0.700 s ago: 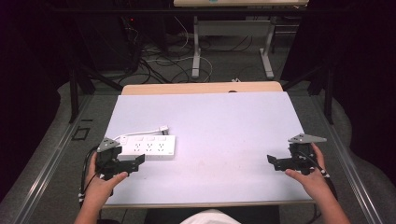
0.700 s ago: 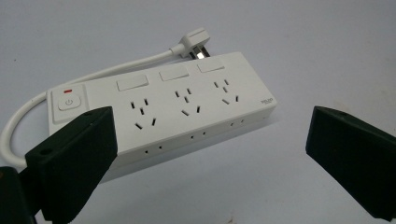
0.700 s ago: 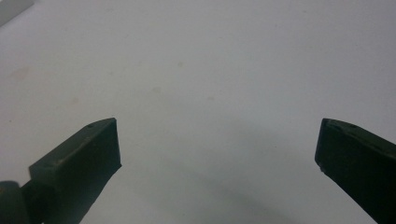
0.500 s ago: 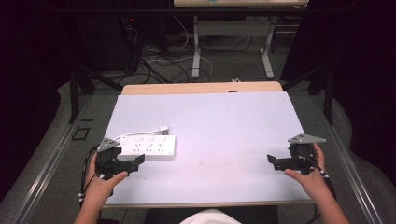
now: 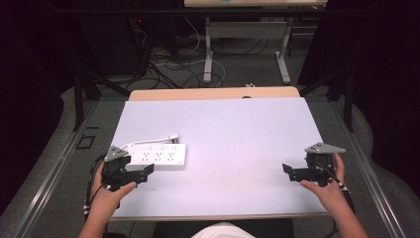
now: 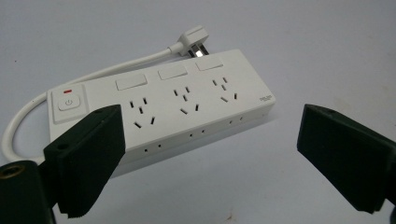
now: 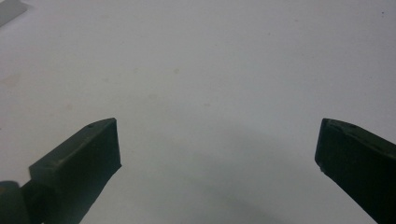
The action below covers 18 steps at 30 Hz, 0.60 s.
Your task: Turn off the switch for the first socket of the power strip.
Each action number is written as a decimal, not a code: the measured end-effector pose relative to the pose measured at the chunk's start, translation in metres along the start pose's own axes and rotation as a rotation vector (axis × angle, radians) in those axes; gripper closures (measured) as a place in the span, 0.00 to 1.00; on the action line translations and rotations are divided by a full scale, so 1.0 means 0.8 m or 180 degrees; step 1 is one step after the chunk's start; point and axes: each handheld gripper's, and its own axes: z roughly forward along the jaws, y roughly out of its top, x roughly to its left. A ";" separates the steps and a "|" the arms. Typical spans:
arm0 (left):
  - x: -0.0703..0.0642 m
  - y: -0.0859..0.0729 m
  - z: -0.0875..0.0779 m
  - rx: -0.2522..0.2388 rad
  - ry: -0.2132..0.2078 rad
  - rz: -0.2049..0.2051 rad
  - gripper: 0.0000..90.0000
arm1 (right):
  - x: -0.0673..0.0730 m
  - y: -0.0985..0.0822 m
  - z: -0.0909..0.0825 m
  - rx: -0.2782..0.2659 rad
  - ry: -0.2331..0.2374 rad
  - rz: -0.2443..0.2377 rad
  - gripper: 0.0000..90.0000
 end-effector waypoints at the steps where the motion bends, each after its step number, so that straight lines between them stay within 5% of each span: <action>1: 0.000 0.000 0.000 -0.0010 0.0013 -0.0006 0.10 | 0.000 0.001 0.000 0.0003 0.0014 -0.0005 0.00; 18: 0.005 0.015 -0.003 0.0065 -0.0040 -0.0144 0.23 | 0.005 0.002 0.005 0.0006 0.0060 -0.0016 0.00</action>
